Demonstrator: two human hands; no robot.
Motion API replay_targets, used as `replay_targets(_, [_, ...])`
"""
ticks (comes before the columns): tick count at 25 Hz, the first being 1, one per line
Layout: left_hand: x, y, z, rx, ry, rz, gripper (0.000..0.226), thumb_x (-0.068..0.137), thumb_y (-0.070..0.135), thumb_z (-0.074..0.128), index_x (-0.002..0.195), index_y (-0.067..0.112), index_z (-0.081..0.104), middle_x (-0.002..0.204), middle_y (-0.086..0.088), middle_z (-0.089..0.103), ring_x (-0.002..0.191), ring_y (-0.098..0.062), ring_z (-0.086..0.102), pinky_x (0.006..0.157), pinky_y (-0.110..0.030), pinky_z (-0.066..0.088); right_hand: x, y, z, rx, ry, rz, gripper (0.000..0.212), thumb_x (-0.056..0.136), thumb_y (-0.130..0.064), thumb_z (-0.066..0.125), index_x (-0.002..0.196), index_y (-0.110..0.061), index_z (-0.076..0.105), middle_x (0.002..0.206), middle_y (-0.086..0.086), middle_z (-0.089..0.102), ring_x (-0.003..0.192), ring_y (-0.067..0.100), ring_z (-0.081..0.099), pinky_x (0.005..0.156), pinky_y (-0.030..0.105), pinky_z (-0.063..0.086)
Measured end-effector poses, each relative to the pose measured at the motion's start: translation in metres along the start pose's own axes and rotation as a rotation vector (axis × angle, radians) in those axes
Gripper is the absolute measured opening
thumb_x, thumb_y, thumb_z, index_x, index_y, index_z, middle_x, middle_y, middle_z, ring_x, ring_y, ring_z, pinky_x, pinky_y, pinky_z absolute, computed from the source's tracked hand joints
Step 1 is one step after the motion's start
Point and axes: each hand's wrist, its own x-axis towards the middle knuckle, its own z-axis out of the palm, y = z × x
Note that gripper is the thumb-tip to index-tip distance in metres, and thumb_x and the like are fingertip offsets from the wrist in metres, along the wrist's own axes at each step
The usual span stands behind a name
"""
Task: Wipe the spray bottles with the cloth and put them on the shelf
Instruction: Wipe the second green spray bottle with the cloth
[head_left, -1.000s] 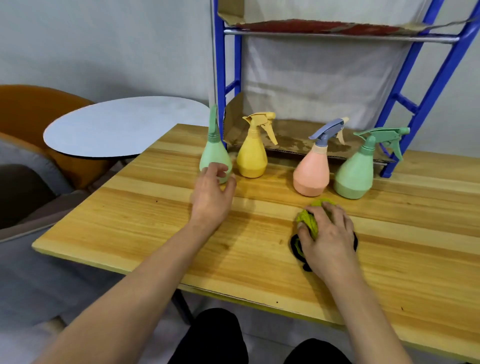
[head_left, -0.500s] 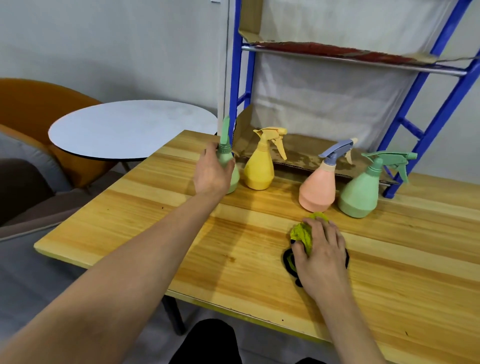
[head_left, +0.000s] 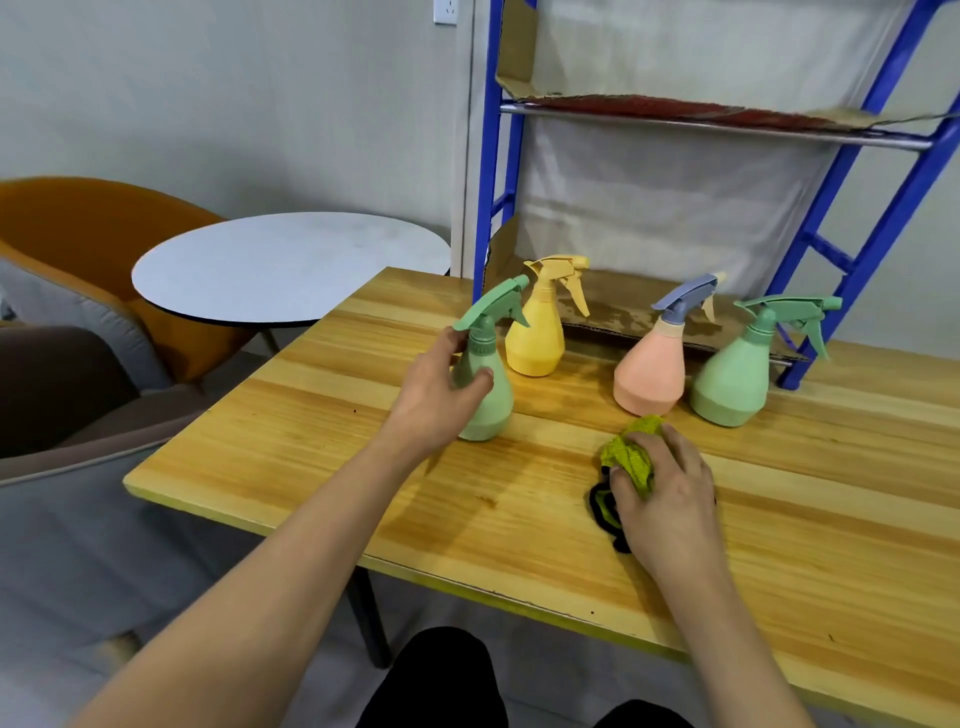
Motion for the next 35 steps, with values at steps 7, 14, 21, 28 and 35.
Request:
replay_targets(7, [-0.046,0.009,0.012,-0.12,-0.155,0.1,0.045,0.098,0.016,0.066,0.137,0.03,0.05,0.13,0.01,0.061,0.125,-0.008,0.056,0.112,-0.032,0.047,-0.006,0.003,-0.004,-0.05,0.076,-0.099,0.036,0.094,-0.02,0.066,0.129,-0.018,0.061,0.129,0.004,0.058,0.115,0.035,0.049,0.1,0.05,0.042])
replay_targets(14, [-0.059,0.002,0.023,-0.172,-0.175,0.15,0.043,0.093,0.026,0.065,0.133,0.031,0.052,0.133,0.012,0.062,0.126,-0.01,0.06,0.11,-0.043,0.05,0.0,-0.012,-0.033,0.641,0.288,0.187,0.023,0.099,-0.022,0.063,0.121,-0.016,0.066,0.114,0.001,0.065,0.105,0.01,0.061,0.098,0.034,0.051])
replay_targets(21, [-0.066,0.002,0.026,-0.174,-0.125,0.169,0.04,0.097,0.032,0.07,0.134,0.034,0.054,0.132,0.015,0.063,0.124,-0.004,0.059,0.105,-0.037,0.054,0.019,-0.076,-0.045,1.239,0.212,0.084,0.015,0.09,-0.024,0.069,0.099,-0.036,0.073,0.114,0.007,0.072,0.109,0.022,0.068,0.098,0.046,0.054])
replay_targets(28, [-0.065,-0.008,0.026,-0.214,-0.175,0.258,0.043,0.1,0.027,0.064,0.142,0.026,0.053,0.138,0.01,0.063,0.131,-0.008,0.058,0.11,-0.039,0.051,0.016,-0.071,-0.031,1.118,-0.069,-0.066,0.039,0.091,-0.013,0.075,0.126,-0.016,0.059,0.11,0.0,0.074,0.104,0.016,0.07,0.09,0.031,0.056])
replay_targets(35, [-0.063,-0.021,0.03,-0.188,-0.178,0.289,0.057,0.101,0.032,0.061,0.154,0.019,0.045,0.148,0.005,0.054,0.14,-0.009,0.049,0.116,-0.043,0.046,0.01,-0.068,-0.036,0.701,-0.052,-0.238,0.037,0.098,-0.034,0.064,0.128,-0.015,0.055,0.105,-0.013,0.066,0.097,-0.002,0.063,0.08,0.01,0.047])
